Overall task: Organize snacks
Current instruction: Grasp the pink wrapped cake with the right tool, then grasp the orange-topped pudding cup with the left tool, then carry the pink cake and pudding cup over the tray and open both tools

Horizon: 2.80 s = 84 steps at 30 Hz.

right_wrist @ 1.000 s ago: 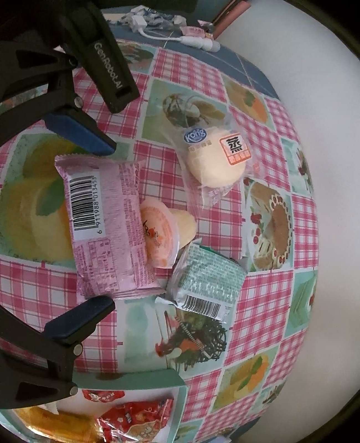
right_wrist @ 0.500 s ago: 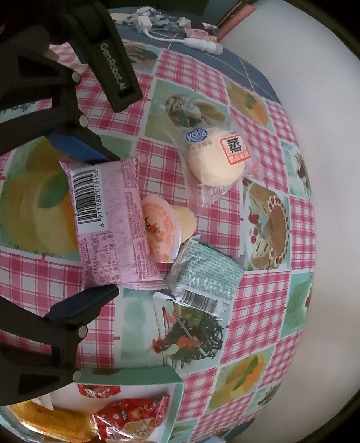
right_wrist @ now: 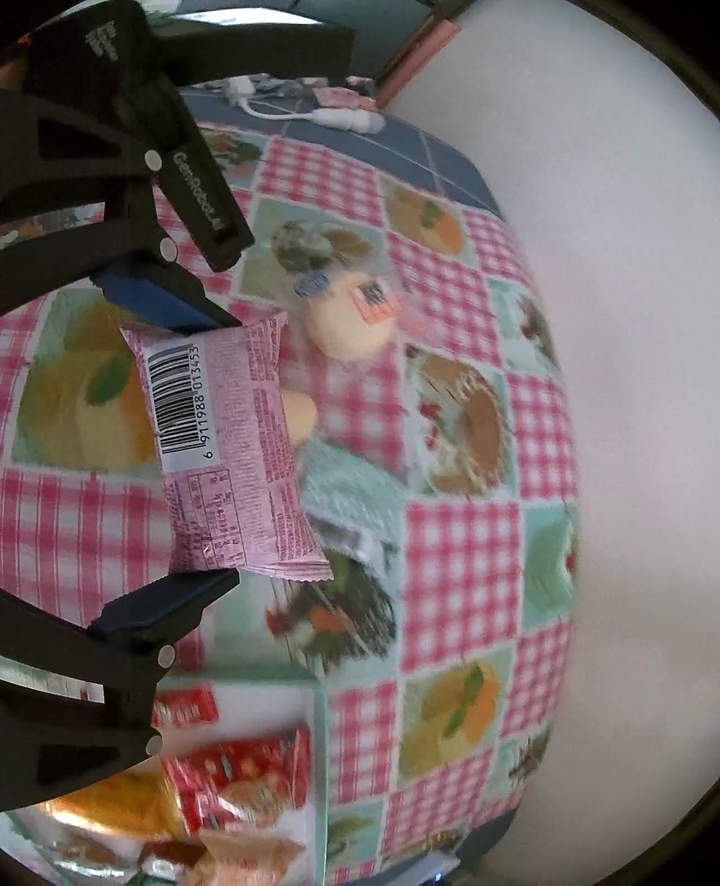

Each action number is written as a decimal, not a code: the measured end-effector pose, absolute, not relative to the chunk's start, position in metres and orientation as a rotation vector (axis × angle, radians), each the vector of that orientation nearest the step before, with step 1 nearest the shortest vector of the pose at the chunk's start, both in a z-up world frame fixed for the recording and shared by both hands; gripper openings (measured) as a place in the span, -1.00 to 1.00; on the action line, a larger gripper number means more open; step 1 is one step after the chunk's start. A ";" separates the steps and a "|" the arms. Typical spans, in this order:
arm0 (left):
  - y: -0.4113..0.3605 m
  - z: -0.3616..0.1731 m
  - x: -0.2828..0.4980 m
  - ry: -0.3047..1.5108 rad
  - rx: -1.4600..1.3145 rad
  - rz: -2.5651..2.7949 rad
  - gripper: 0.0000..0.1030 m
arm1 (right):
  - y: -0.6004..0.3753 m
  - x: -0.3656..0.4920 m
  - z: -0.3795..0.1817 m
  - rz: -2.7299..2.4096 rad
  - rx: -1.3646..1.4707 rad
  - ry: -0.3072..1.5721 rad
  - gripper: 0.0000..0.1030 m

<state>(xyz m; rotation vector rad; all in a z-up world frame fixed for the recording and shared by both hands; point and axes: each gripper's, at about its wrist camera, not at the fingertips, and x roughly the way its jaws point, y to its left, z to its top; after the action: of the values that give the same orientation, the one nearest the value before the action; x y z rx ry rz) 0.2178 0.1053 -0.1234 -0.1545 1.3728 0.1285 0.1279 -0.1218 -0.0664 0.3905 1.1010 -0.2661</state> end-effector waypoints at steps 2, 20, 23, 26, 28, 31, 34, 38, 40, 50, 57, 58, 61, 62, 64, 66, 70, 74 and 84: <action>0.091 -0.119 0.218 1.367 -0.162 0.085 0.92 | -0.135 0.124 -0.063 -0.296 0.414 1.092 0.60; -0.048 -0.111 0.213 1.334 -0.070 -0.180 0.58 | -0.223 0.089 -0.048 -0.457 0.577 1.021 0.60; -0.066 -0.112 0.208 1.340 -0.052 -0.200 0.57 | -0.222 0.089 -0.049 -0.449 0.576 1.022 0.60; -0.075 -0.116 0.206 1.354 -0.032 -0.208 0.34 | -0.221 0.089 -0.049 -0.446 0.577 1.022 0.60; -0.074 -0.116 0.205 1.364 -0.039 -0.210 0.27 | -0.221 0.089 -0.049 -0.447 0.581 1.023 0.60; -0.072 -0.118 0.204 1.367 -0.028 -0.210 0.23 | -0.222 0.089 -0.049 -0.445 0.582 1.024 0.60; -0.070 -0.119 0.206 1.376 -0.020 -0.226 -0.03 | -0.222 0.089 -0.050 -0.446 0.586 1.023 0.60; -0.072 -0.120 0.199 1.377 -0.009 -0.242 -0.04 | -0.224 0.087 -0.050 -0.449 0.593 1.026 0.60; -0.079 -0.115 0.190 1.377 -0.007 -0.249 -0.04 | -0.225 0.086 -0.049 -0.452 0.597 1.025 0.60; -0.083 -0.067 0.172 1.324 0.018 -0.280 -0.04 | -0.234 0.065 -0.035 -0.481 0.606 1.015 0.60; -0.100 -0.029 0.133 1.262 0.068 -0.349 -0.04 | -0.251 0.038 -0.026 -0.537 0.626 1.017 0.60; -0.106 -0.028 0.131 1.255 0.074 -0.362 -0.04 | -0.253 0.034 -0.024 -0.543 0.630 1.015 0.60; -0.111 -0.027 0.128 1.235 0.096 -0.390 -0.04 | -0.260 0.023 -0.021 -0.563 0.641 1.013 0.61; -0.114 -0.026 0.125 1.228 0.107 -0.398 -0.04 | -0.263 0.019 -0.020 -0.573 0.647 1.011 0.61; -0.122 -0.025 0.118 1.223 0.123 -0.418 -0.04 | -0.269 0.011 -0.019 -0.588 0.662 1.008 0.61; -0.129 -0.027 0.113 1.233 0.127 -0.443 -0.04 | -0.276 0.003 -0.020 -0.599 0.685 1.008 0.61; -0.142 -0.033 0.103 1.255 0.151 -0.479 -0.04 | -0.292 -0.015 -0.025 -0.641 0.729 1.021 0.61; -0.154 -0.039 0.094 1.270 0.185 -0.504 -0.04 | -0.311 -0.034 -0.031 -0.699 0.761 1.032 0.61; -0.181 -0.060 0.074 1.317 0.269 -0.546 -0.03 | -0.341 -0.063 -0.051 -0.793 0.838 1.084 0.61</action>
<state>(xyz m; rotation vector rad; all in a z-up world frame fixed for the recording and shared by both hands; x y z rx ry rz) 0.0744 -0.1807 -0.0595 0.2688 1.3173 -0.5458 -0.0632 -0.3412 -0.0512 0.8379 1.0845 -0.7928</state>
